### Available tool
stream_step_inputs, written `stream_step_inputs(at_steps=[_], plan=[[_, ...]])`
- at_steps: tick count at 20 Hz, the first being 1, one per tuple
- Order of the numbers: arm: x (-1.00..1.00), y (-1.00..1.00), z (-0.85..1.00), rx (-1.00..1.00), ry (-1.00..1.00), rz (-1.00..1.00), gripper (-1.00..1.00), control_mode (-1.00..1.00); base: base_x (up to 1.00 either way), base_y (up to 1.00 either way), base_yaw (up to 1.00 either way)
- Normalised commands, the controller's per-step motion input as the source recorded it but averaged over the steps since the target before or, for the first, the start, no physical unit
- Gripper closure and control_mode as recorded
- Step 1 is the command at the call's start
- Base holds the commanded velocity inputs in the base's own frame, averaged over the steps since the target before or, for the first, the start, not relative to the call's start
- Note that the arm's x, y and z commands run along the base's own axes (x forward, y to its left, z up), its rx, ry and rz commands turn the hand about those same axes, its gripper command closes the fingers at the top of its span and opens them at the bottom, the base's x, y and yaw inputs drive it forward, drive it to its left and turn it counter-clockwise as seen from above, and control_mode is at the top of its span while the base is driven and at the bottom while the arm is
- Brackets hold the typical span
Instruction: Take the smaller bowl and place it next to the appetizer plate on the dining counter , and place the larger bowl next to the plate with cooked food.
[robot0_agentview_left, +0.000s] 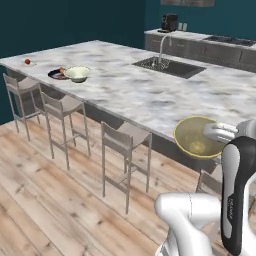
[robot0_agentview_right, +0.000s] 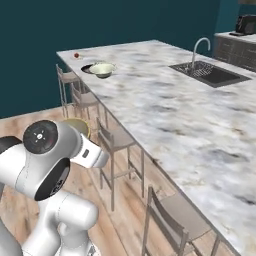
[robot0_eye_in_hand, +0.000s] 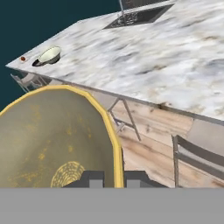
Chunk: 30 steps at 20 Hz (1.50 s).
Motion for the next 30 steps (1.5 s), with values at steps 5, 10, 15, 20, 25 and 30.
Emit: stream_step_inputs(at_steps=[5, 10, 15, 20, 25, 30], plan=[[0.0, 0.0, 0.0, 0.0, 0.0, 0.0, 1.0, 1.0, 0.93, 1.0, -0.22], [0.0, 0.0, 0.0, 0.0, 0.0, 0.0, 1.0, 1.0, 0.93, 1.0, -0.21], [0.0, 0.0, 0.0, 0.0, 0.0, 0.0, 1.0, 1.0, 0.92, 1.0, -0.2], [0.0, 0.0, 0.0, 0.0, 0.0, 0.0, 1.0, 1.0, 0.9, 1.0, -0.18], [0.0, 0.0, 0.0, 0.0, 0.0, 0.0, 1.0, 1.0, 0.89, 1.0, -0.17], [0.0, 0.0, 0.0, 0.0, 0.0, 0.0, 1.0, 1.0, 0.89, 1.0, -0.17]])
